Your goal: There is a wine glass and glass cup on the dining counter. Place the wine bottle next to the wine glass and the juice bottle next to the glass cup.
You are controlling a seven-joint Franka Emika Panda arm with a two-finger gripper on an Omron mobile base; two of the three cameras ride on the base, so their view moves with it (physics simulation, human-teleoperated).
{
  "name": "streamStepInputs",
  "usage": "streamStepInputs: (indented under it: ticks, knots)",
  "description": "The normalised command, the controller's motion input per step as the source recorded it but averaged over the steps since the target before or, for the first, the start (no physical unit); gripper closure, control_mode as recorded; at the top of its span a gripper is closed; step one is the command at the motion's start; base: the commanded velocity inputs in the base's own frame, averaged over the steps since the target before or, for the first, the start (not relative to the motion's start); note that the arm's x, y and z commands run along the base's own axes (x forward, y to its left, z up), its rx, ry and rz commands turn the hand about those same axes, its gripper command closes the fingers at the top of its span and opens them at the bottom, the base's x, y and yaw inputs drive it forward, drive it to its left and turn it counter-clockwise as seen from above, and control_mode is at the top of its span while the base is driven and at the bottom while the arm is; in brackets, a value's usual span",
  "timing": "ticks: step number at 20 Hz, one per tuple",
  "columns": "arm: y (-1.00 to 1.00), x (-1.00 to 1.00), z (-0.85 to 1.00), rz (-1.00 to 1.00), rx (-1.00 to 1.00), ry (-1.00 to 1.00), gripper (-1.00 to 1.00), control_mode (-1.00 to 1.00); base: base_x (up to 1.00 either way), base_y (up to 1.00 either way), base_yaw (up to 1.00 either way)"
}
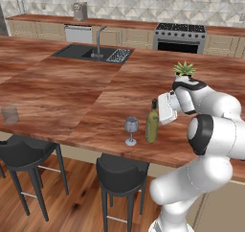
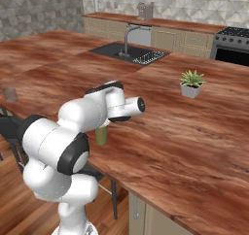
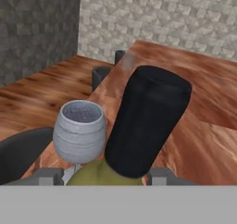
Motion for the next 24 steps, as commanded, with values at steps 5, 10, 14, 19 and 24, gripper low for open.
streamStepInputs:
  ticks: [5,10,14,19,24]
  knots:
    - [0.0,-0.01,-0.31,0.0,0.0,0.0,-1.0,-1.0,0.0,0.0,0.0]
    - [0.0,-0.01,-0.13,0.0,0.0,0.0,-1.0,-1.0,0.0,0.0,0.0]
    - [0.0,-0.04,-0.01,0.0,0.0,0.0,-1.0,-1.0,0.0,0.0,0.0]
    - [0.0,-0.07,0.0,0.0,0.0,0.0,-1.0,-1.0,0.0,0.0,0.0]
    - [-0.11,-0.02,0.0,0.0,0.01,0.01,-1.0,-1.0,0.0,0.0,0.0]
